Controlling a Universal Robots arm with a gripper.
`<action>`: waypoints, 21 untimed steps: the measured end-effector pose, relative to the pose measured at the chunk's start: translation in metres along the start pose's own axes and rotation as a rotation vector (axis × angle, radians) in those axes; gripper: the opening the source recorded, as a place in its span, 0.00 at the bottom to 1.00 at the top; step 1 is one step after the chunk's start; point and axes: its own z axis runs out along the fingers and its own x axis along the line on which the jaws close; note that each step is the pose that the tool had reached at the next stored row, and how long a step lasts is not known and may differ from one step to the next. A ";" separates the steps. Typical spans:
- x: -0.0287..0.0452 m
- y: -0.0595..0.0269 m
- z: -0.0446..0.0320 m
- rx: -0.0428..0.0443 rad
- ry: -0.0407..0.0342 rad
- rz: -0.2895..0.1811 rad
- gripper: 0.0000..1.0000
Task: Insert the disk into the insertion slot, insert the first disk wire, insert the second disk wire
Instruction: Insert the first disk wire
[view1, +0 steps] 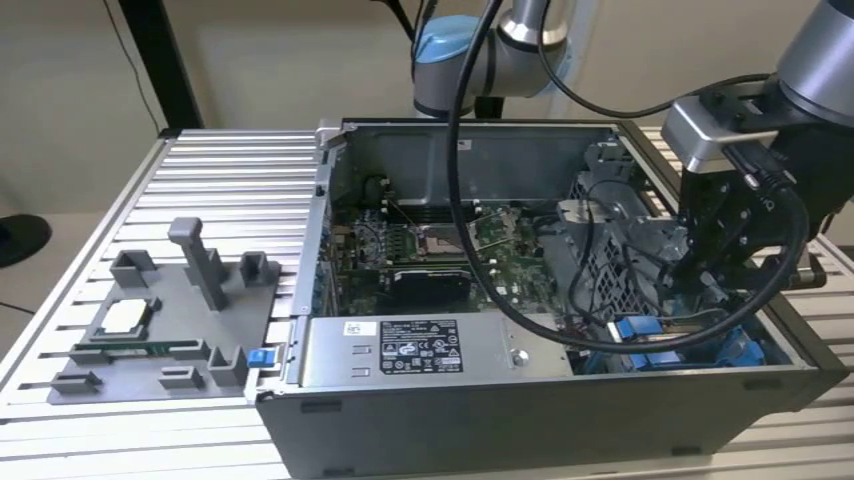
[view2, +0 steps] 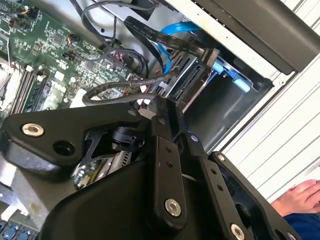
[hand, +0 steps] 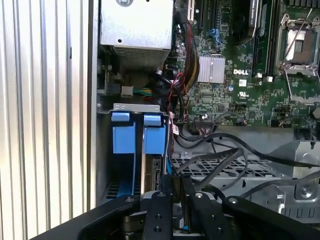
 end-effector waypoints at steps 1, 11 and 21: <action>0.0000 -0.0001 0.0003 -0.0001 0.0079 0.000 0.00; 0.0028 -0.0122 0.0073 0.0140 0.0583 -0.003 0.00; 0.0029 -0.0204 0.0164 0.0213 0.0768 -0.004 0.00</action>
